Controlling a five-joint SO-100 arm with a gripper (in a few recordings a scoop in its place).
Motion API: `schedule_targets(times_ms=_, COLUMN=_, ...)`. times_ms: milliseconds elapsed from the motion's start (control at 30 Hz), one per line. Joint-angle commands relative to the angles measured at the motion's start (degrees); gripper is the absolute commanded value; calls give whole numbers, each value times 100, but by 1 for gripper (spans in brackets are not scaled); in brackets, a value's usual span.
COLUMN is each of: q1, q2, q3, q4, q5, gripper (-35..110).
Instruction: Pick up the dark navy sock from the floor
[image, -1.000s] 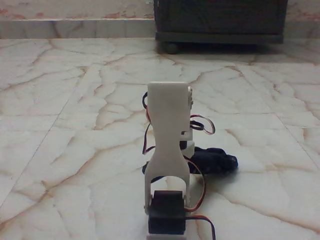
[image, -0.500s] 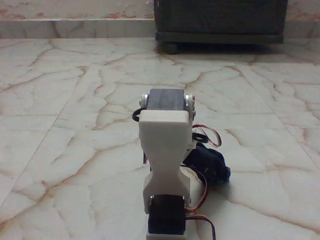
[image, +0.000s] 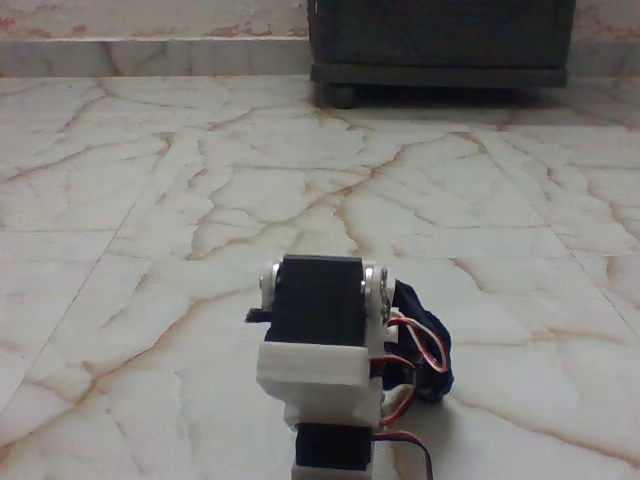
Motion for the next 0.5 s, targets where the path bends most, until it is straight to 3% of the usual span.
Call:
schedule_targets(times_ms=0, q1=-35, q2=360, q3=158, q4=-123, q5=-158, gripper=0)
schedule_targets(times_ms=467, q1=97, q2=642, q3=308, q4=-967, q5=-756, gripper=0)
